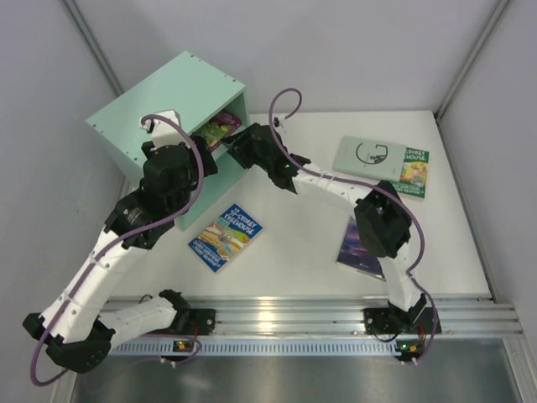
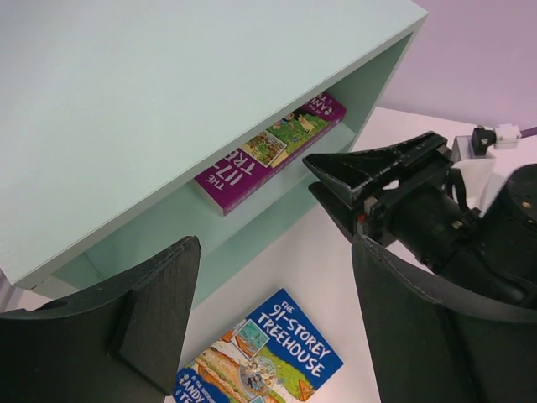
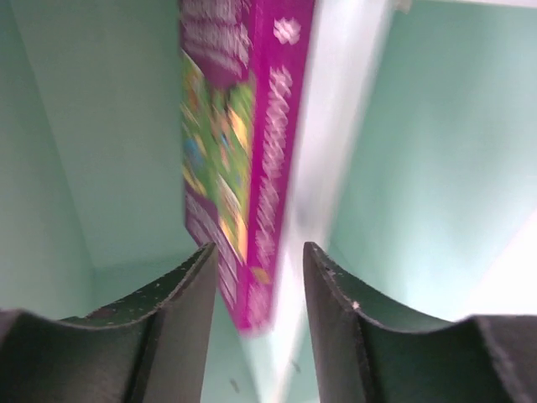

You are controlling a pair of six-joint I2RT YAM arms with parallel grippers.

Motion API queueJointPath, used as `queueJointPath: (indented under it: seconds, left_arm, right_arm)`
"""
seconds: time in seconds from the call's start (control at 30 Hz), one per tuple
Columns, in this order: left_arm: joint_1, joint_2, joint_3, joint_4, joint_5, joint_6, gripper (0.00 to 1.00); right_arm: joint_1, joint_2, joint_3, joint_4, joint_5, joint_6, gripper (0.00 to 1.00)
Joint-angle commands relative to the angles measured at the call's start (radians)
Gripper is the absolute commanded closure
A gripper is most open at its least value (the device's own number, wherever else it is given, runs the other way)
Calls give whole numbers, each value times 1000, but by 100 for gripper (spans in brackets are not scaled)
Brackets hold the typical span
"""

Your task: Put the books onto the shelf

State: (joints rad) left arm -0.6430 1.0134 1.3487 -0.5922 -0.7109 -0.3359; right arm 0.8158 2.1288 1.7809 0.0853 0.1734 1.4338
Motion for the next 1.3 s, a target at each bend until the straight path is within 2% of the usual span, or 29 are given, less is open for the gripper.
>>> queueJointPath:
  seconds: [0.0, 0.1, 0.13, 0.2, 0.27, 0.4, 0.47, 0.53, 0.57, 0.63, 0.73, 0.77, 0.83, 0.97, 1.07, 1.27]
  left_arm:
    - [3, 4, 73, -26, 36, 23, 22]
    - [5, 14, 113, -76, 65, 26, 22]
    - [5, 20, 124, -90, 77, 34, 23]
    - [5, 40, 162, -136, 97, 37, 23]
    - [3, 60, 199, -188, 125, 47, 23]
    - [5, 122, 230, -276, 151, 60, 27]
    - [3, 123, 212, -316, 166, 43, 36]
    - [3, 108, 179, -322, 186, 31, 41]
    - [3, 97, 137, -320, 214, 26, 48]
    - [3, 73, 95, -331, 235, 2, 55]
    - [2, 53, 20, -374, 245, -46, 76]
    - [3, 41, -17, -383, 242, -60, 87]
    - [2, 22, -48, -396, 243, -104, 100]
    - [2, -44, -106, -397, 243, -161, 100]
    - [5, -71, -108, -403, 225, -176, 100]
    - [3, -62, -98, -409, 212, -163, 100]
  right_arm:
    - [-36, -221, -110, 28, -40, -155, 52]
    - [-75, -280, -166, -30, -124, -263, 50]
    - [-105, -294, -176, -42, -197, -282, 51]
    - [-148, -303, -212, -47, -267, -308, 58]
    - [-165, -313, -263, -32, -328, -334, 59]
    - [-173, -316, -282, -41, -376, -479, 54]
    - [-178, -302, -282, -53, -464, -563, 52]
    - [-175, -296, -326, -47, -495, -605, 51]
    - [-175, -293, -345, -35, -509, -633, 51]
    - [-156, -279, -392, -39, -509, -657, 51]
    - [-119, -248, -446, -30, -496, -705, 51]
    - [-109, -238, -452, -25, -505, -736, 51]
    - [-75, -198, -457, -22, -523, -771, 50]
    - [-21, -173, -491, -24, -483, -812, 43]
    - [26, -159, -505, -22, -433, -849, 41]
    - [72, -112, -537, -156, -249, -888, 43]
